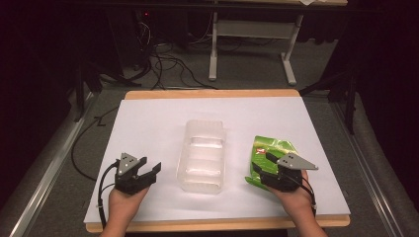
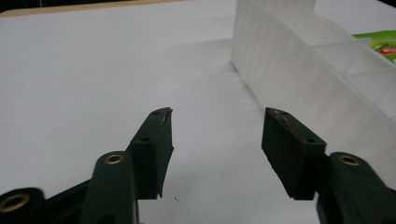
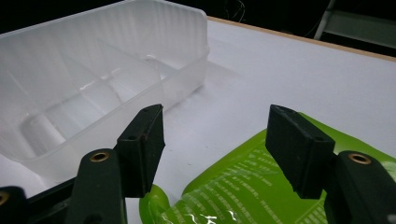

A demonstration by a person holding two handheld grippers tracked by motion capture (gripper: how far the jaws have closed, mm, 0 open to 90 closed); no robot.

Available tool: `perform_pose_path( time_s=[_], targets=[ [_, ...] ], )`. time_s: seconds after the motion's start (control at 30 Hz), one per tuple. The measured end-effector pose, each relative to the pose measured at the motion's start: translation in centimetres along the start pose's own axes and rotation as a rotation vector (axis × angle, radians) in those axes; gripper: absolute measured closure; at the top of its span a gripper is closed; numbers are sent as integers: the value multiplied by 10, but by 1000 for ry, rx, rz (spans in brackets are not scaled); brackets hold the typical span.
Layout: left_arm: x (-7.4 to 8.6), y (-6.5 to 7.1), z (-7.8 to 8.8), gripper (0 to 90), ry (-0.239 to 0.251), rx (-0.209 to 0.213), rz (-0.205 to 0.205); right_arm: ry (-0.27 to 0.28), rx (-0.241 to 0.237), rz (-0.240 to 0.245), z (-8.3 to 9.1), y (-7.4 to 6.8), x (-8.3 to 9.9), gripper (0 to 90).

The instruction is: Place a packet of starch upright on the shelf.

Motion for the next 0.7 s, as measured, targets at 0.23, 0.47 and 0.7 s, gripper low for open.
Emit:
perform_pose_path(
  time_s=[0.23,0.47,0.7],
  targets=[
    [10,14,-10,467,-47,-22,18,12,40,-41,8,15,1,385],
    [19,33,-8,900,-87,31,0,37,68,-61,16,27,0,389],
    [26,56,-10,900,-107,94,-9,45,116,-89,22,49,1,394]
  ],
)
Point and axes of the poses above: each handheld gripper's, and its own axes: z roughly backward along the jaws, x roughly out of its underside, y roughly to its right, the point moved 5 cm from there along -z, roughly forward along the jaws, and after that the axes turned 15 degrees about y, right-handed, at the moved point
